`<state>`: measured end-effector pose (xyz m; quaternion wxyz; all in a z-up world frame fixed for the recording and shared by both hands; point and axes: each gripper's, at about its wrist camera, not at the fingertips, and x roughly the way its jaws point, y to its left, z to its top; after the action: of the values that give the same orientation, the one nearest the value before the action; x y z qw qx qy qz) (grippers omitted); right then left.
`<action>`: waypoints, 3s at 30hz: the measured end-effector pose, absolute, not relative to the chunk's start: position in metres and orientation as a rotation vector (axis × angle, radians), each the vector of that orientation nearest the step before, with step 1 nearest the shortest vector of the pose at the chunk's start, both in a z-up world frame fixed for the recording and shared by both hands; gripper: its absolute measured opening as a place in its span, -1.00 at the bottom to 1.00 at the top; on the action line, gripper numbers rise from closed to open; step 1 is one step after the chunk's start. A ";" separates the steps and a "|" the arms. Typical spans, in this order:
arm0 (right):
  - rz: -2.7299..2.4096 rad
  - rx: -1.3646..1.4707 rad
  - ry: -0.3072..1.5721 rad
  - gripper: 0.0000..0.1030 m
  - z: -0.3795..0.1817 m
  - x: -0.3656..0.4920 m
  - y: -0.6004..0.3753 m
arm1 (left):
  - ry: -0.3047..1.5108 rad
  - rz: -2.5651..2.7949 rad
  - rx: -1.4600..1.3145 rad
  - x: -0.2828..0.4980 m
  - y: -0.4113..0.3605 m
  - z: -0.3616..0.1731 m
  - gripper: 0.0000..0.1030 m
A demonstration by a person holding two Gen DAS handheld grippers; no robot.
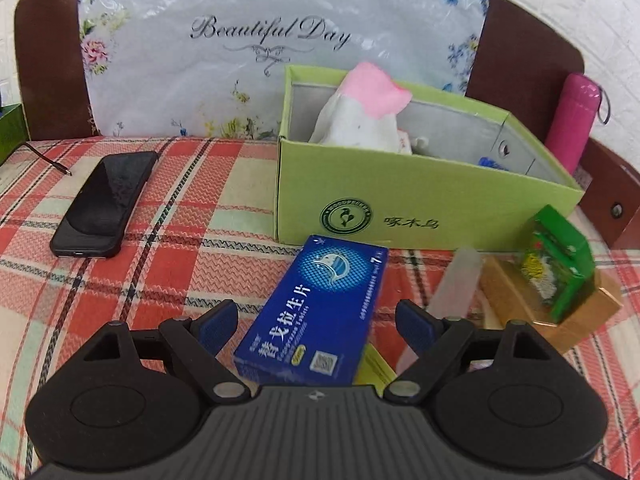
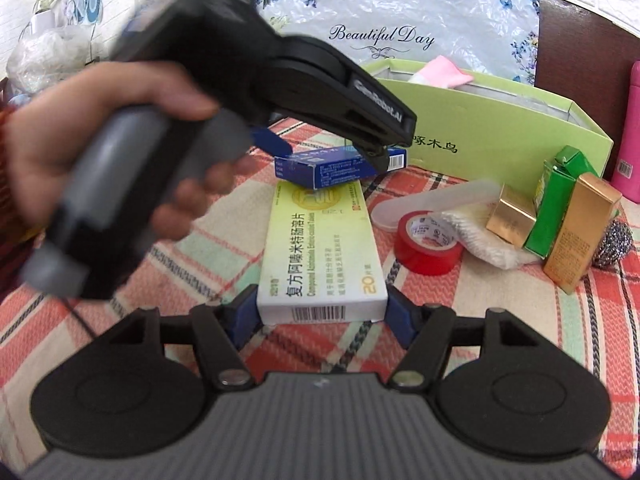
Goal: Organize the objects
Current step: 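Grasp the blue medicine box with the left tool while the right tool grasps the yellow-white medicine box, then carry both medicine boxes into the lime-green box and release both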
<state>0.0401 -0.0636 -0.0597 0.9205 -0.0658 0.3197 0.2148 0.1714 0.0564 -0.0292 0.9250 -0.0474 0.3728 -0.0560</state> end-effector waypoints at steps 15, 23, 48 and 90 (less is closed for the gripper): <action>0.346 -0.083 0.698 0.27 -0.056 -0.021 -0.125 | 0.784 -0.169 -0.077 0.129 0.072 -0.034 0.21; 0.316 -0.077 0.739 0.34 -0.047 -0.042 -0.141 | 0.785 -0.271 0.023 0.055 0.042 -0.036 0.19; 0.342 -0.057 0.712 0.27 -0.045 -0.012 -0.132 | 0.749 -0.288 0.011 0.047 0.037 -0.032 0.16; 0.150 0.072 0.493 0.27 0.016 0.271 -0.133 | 0.506 -0.158 -0.139 0.270 0.041 0.062 0.17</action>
<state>0.2713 -0.1330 0.0159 0.9664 0.0358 0.2437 0.0741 0.2701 0.0406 0.0618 0.9627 -0.0688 0.2497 -0.0778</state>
